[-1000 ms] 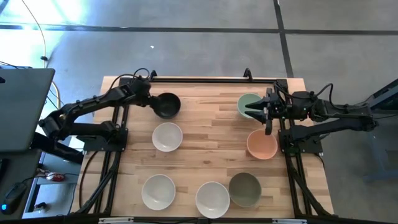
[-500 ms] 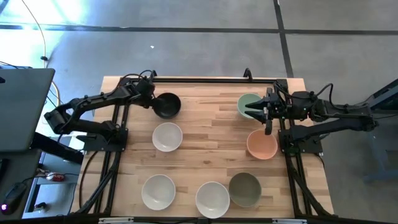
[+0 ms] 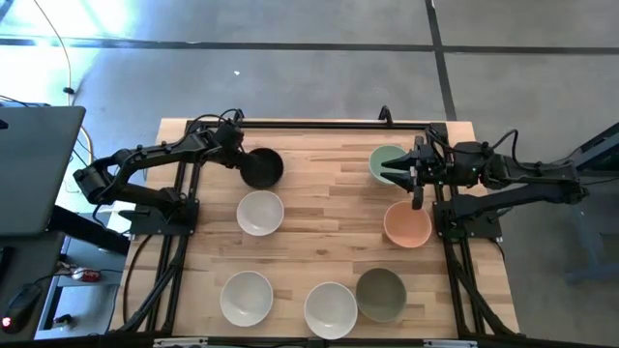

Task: Nest bowls inside each other
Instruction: Stack the black bowl on the top left white bowl

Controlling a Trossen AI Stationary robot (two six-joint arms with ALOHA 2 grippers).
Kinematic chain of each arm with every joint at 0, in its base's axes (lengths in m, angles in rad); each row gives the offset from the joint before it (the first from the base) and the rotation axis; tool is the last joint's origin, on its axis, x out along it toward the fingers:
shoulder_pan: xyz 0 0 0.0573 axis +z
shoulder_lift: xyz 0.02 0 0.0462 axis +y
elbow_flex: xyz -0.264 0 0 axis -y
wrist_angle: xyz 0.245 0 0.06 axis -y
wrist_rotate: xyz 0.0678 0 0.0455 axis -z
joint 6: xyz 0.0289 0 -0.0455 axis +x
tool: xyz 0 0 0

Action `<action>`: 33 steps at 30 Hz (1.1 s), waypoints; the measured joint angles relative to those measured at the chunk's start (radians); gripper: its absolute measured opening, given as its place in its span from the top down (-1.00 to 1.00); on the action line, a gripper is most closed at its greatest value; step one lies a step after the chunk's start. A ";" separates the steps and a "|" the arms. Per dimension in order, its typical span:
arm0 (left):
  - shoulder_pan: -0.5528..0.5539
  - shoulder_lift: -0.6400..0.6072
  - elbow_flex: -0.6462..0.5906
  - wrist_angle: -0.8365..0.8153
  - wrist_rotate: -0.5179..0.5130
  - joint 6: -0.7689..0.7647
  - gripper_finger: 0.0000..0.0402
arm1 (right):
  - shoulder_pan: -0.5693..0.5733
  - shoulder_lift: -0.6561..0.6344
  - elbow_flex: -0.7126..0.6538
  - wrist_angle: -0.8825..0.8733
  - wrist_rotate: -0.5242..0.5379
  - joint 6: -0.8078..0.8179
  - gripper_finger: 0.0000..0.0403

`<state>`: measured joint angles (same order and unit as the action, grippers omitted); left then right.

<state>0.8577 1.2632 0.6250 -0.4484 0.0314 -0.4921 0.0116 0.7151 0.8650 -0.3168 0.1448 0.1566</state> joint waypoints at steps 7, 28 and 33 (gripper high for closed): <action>-0.001 -0.003 0.030 -0.001 0.030 0.021 0.98 | 0.000 0.000 0.000 0.000 0.000 0.000 0.38; -0.001 -0.005 0.427 -0.386 0.028 0.189 1.00 | 0.000 0.000 0.000 -0.024 0.000 -0.001 0.38; -0.001 -0.005 0.469 -0.399 0.024 0.190 1.00 | 0.000 0.000 0.000 -0.032 0.000 -0.001 0.38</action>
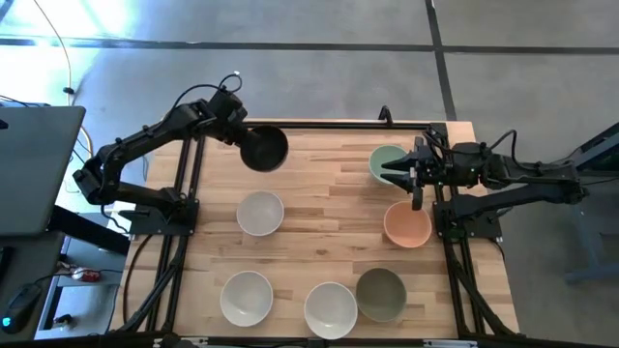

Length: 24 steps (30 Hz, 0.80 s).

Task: Nest bowls inside each other
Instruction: Stack the black bowl on the top left white bowl

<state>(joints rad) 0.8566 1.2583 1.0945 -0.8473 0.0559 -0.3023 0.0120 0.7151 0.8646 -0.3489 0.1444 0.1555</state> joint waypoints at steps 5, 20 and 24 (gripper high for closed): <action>0.000 0.000 0.003 -0.006 0.000 0.004 1.00 | 0.000 -0.002 0.000 0.001 0.000 0.006 0.38; -0.026 0.000 0.003 -0.018 0.039 0.011 1.00 | 0.000 -0.002 0.000 0.017 0.012 0.049 0.38; -0.055 0.000 0.003 -0.066 0.048 0.025 1.00 | 0.000 -0.002 0.000 0.017 0.012 0.052 0.38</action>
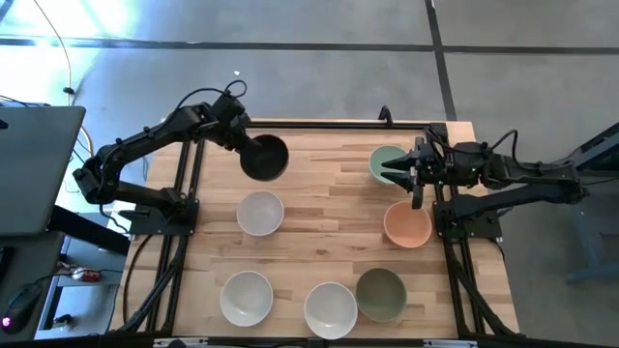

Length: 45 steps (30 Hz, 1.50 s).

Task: Nest bowls inside each other
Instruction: Stack the black bowl on the top left white bowl

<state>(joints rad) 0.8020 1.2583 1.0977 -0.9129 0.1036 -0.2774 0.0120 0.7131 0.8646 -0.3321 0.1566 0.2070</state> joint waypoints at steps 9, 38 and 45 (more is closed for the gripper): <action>-0.079 0.000 0.000 -0.097 -0.008 -0.007 1.00 | 0.000 0.000 0.000 0.000 0.000 0.002 0.38; -0.439 0.008 -0.005 -0.209 -0.138 -0.195 1.00 | 0.000 0.000 0.000 0.000 0.002 -0.004 0.38; -0.458 0.008 -0.010 -0.205 -0.166 -0.210 1.00 | 0.000 0.000 0.000 0.000 0.001 0.000 0.38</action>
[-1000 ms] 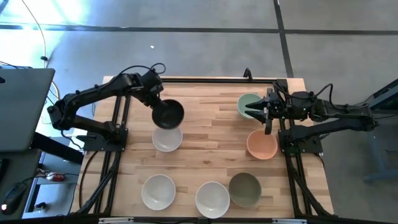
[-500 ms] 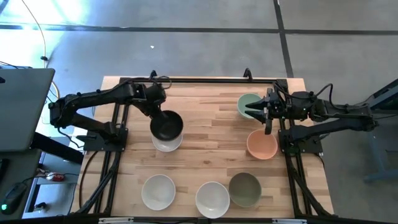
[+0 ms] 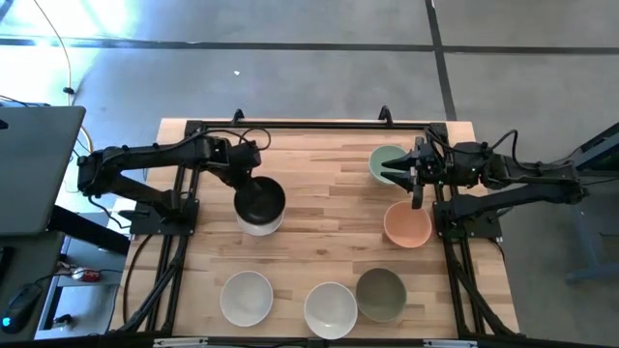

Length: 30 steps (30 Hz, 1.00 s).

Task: Nest bowls inside each other
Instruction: Stack the black bowl on the top left white bowl

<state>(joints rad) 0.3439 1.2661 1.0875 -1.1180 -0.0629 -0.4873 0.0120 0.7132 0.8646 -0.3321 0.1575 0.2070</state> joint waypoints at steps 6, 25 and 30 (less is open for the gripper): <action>-0.011 0.000 -0.094 0.030 0.016 -0.020 1.00 | 0.000 0.000 0.000 0.000 -0.004 0.002 0.38; -0.053 0.001 -0.225 0.208 -0.005 -0.086 1.00 | 0.000 0.000 0.000 0.000 -0.009 0.002 0.38; -0.053 0.001 -0.225 0.209 -0.009 -0.078 1.00 | 0.000 0.000 0.000 0.000 -0.009 0.002 0.38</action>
<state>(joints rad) 0.2905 1.2667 0.8623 -0.9088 -0.0719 -0.5655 0.0120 0.7132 0.8646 -0.3322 0.1482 0.2089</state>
